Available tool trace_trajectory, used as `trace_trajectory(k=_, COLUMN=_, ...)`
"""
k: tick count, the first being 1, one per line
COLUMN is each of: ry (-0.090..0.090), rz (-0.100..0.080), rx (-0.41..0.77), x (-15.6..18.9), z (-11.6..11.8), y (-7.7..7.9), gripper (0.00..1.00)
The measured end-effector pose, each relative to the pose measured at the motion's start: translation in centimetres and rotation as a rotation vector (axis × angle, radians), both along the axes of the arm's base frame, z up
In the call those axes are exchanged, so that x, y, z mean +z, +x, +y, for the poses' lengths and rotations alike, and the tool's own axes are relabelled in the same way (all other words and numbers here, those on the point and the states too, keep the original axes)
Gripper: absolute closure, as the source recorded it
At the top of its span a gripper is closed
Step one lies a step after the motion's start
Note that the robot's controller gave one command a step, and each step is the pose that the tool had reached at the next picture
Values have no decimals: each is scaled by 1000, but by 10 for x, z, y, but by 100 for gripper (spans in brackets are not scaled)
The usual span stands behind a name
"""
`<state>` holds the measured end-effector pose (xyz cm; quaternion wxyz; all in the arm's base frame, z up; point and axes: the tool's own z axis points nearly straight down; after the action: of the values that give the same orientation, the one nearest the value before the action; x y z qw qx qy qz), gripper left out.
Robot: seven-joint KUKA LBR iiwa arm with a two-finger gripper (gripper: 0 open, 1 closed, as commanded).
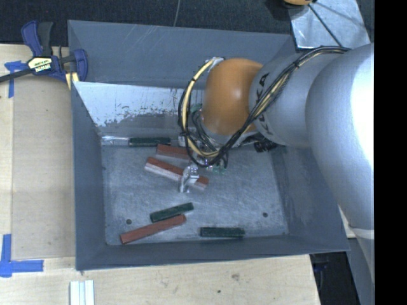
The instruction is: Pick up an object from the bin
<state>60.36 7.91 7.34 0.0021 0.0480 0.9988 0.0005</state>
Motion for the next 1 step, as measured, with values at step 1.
trace_trajectory(k=1, ry=4, rz=-23, rx=-149, x=5, z=9, y=-6, gripper=100)
